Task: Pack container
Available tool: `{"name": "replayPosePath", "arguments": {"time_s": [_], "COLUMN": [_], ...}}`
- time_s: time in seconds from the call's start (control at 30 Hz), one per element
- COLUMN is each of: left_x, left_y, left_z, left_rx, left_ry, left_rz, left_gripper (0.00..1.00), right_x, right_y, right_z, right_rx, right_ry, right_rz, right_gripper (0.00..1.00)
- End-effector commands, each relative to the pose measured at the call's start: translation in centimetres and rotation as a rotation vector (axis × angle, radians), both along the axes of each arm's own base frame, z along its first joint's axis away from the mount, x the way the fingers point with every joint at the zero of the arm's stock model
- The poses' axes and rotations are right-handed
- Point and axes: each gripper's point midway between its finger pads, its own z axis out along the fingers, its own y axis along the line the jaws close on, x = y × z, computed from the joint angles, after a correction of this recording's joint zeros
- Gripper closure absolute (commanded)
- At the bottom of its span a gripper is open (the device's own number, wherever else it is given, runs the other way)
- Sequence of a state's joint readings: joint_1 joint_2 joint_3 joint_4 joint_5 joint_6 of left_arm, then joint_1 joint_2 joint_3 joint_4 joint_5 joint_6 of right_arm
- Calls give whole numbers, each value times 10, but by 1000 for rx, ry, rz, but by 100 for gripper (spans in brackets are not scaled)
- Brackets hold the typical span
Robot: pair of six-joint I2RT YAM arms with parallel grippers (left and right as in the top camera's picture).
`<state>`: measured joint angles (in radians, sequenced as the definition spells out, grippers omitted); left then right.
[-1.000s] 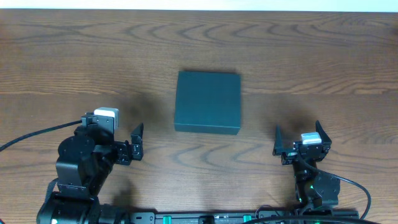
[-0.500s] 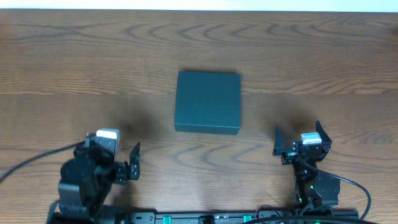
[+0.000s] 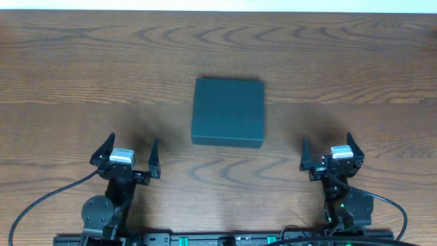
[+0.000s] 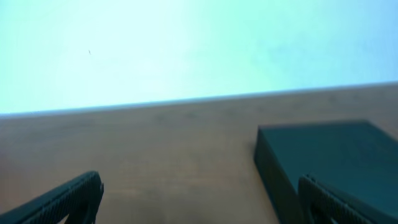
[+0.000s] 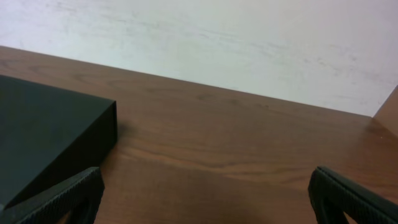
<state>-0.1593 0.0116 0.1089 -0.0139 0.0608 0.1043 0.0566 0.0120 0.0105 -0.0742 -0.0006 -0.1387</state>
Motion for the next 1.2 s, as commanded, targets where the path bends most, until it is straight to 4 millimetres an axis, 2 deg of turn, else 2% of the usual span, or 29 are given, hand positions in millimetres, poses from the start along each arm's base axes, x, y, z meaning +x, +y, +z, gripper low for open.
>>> {"name": "replayPosePath", "arguments": {"time_s": [0.0,0.27,0.43,1.17], "left_x": [4,6,0,-1], "left_y": [4,-4,-22,-24], "left_z": [-1,-39,-59,-59], "left_rx": [51,66,71,52], "left_ry": [-63,42,122,126], "left_rz": [27,-19,-131,-139], "left_gripper": [1,1,1,1], "right_x": [0,0,0,0], "right_y": [-2,-2,-2,-2], "right_z": [-1,-1,-1,-1], "right_rx": [14,14,14,14], "right_ry": [-1,-1,-1,-1], "right_rz": [-12,-12,-12,-12], "right_gripper": [1,1,1,1]}}
